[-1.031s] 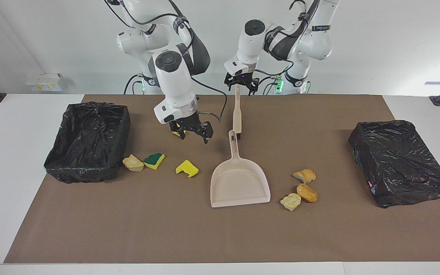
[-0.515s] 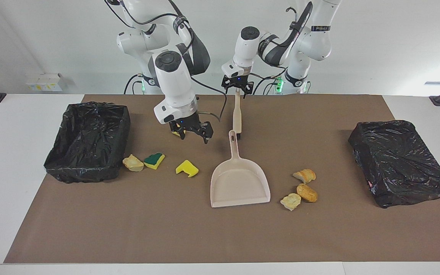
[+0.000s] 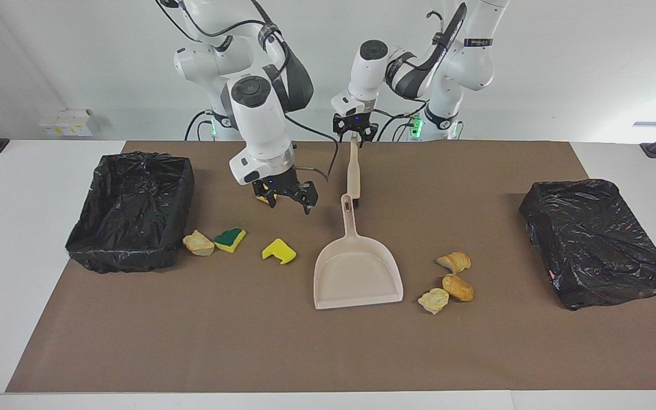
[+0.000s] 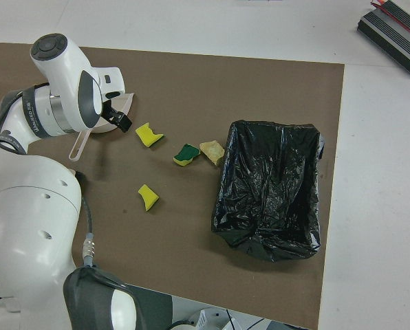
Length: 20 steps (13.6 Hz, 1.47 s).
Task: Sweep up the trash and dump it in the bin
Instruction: 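Grasp the pink brush with the left gripper and lift it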
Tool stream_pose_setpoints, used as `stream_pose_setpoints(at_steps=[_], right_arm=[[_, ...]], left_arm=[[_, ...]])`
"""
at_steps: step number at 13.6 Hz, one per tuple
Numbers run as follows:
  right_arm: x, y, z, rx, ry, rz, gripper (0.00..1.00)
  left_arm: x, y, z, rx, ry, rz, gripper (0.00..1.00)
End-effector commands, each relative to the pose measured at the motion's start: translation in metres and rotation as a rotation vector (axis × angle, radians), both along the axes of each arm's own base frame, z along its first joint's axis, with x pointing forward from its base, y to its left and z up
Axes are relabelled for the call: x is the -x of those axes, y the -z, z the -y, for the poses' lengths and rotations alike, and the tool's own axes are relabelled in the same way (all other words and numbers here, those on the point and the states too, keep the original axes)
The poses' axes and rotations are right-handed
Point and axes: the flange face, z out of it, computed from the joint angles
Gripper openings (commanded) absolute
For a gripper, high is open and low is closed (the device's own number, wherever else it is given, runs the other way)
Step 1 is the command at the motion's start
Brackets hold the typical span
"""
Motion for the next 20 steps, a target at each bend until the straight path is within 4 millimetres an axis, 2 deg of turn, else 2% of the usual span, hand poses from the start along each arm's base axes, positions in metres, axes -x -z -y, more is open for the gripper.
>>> stream_pose_setpoints(at_steps=[1,2,3,4,5,6,8,9,10,12,14,16,18,20], right_arm=[[0.0,0.0,-0.001,-0.011,0.025,-0.007,1.0],[0.0,0.0,-0.001,-0.01,0.025,-0.009,1.0],[0.0,0.0,-0.001,-0.01,0.025,-0.01,1.0],[0.001,0.0,-0.001,-0.01,0.025,-0.01,1.0],[0.001,0.0,-0.001,-0.01,0.025,-0.01,1.0],[0.001,0.0,-0.001,-0.01,0.025,-0.01,1.0],[0.001,0.0,-0.001,-0.009,0.023,-0.011,1.0],[0.0,0.0,-0.001,-0.009,0.02,-0.011,1.0],[-0.001,0.0,0.001,-0.009,0.015,-0.01,1.0],[-0.005,-0.002,0.003,-0.012,0.014,-0.002,1.0],[-0.007,-0.003,0.001,-0.023,0.015,0.016,1.0],[-0.008,-0.005,-0.008,-0.074,0.034,0.031,1.0],[0.003,0.007,-0.038,-0.07,-0.001,0.018,1.0],[0.016,0.017,-0.064,-0.05,-0.013,-0.001,1.0]], left_arm=[[0.0,0.01,-0.002,-0.008,-0.031,-0.01,0.63],[0.0,0.01,-0.002,-0.011,-0.03,-0.012,0.51],[0.0,0.011,-0.002,-0.013,-0.03,-0.014,0.34],[-0.001,0.01,-0.002,-0.013,-0.034,-0.015,0.11],[-0.003,0.01,-0.003,-0.012,-0.04,-0.015,0.0],[-0.009,0.008,-0.005,-0.01,-0.051,-0.015,0.0],[-0.031,-0.009,-0.012,-0.005,-0.095,-0.017,0.0],[-0.035,-0.02,-0.011,-0.02,-0.092,-0.032,0.0],[-0.045,-0.034,-0.018,-0.037,-0.105,-0.046,0.0],[-0.069,-0.07,-0.043,-0.058,-0.135,-0.028,0.0],[-0.09,-0.093,-0.076,-0.063,-0.105,-0.035,0.0],[-0.109,-0.1,-0.096,-0.105,-0.08,-0.028,0.0],[-0.134,-0.096,-0.128,-0.14,-0.076,-0.005,0.0],[-0.167,-0.089,-0.175,-0.14,-0.039,-0.003,0.0]])
